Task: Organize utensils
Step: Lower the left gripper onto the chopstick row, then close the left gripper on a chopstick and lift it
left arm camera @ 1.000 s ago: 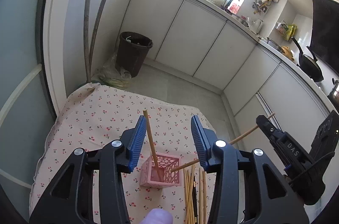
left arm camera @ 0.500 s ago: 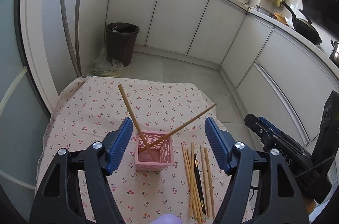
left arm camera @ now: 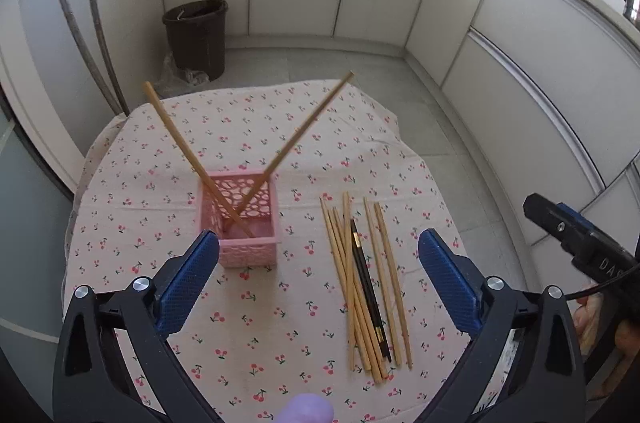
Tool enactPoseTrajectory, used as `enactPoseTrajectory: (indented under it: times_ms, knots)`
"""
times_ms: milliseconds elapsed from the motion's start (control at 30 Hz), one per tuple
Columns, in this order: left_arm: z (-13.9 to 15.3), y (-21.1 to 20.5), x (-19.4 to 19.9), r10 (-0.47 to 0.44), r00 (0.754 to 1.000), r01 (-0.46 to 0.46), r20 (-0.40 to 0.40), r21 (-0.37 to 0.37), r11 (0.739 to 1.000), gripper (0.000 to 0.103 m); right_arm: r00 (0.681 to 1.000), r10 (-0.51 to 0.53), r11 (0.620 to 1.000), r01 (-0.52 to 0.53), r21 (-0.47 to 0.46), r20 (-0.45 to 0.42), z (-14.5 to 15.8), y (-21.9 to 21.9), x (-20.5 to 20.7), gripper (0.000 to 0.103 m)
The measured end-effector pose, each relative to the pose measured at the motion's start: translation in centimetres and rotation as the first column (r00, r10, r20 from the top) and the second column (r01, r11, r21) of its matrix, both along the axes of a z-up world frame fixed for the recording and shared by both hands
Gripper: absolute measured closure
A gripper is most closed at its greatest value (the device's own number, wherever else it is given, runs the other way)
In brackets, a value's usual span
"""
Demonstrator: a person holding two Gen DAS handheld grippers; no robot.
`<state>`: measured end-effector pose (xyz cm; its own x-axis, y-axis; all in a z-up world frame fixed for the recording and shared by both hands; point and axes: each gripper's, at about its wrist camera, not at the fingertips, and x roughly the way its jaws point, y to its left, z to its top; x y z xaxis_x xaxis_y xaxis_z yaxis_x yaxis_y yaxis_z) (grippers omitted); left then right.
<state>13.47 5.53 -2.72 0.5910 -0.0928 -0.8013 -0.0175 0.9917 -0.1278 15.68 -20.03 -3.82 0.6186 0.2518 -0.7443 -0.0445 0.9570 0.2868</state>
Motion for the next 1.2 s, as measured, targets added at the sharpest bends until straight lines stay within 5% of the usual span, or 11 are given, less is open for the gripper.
enactPoseTrajectory:
  times_ms: [267,433,533,600,800,1200]
  knots:
    - [-5.0,-7.3,2.5,-0.162,0.969,0.178,-0.186,0.072,0.981,0.007,0.992,-0.103,0.974,0.115,0.196,-0.070,-0.2,-6.4,0.3,0.009]
    - [-8.7,-10.3,6.6,-0.217,0.925,0.287,-0.312,0.200,0.937,0.007,0.983,-0.129,0.951,0.159,0.264,-0.129,-1.3,-8.7,0.8,0.009]
    - [-10.8,-10.1,9.6,-0.180,0.913,0.282,-0.367,0.245,0.928,0.017,0.975,-0.119,0.936,0.173,0.308,-0.186,-2.5,-9.4,1.3,0.009]
    - [-11.9,-10.0,11.3,-0.170,0.899,0.290,-0.404,0.258,0.922,0.034,0.970,-0.118,0.924,0.186,0.335,-0.213,-3.3,-9.7,1.6,0.009]
    - [-13.5,-10.0,14.8,-0.105,0.910,0.231,-0.401,0.282,0.931,0.065,0.966,-0.088,0.928,0.168,0.333,-0.242,-4.3,-9.2,2.4,0.009]
    - [-16.0,-7.6,17.3,-0.058,0.897,0.159,-0.437,0.199,0.967,0.073,0.963,-0.073,0.942,0.152,0.299,-0.259,-5.4,-8.5,3.0,0.009]
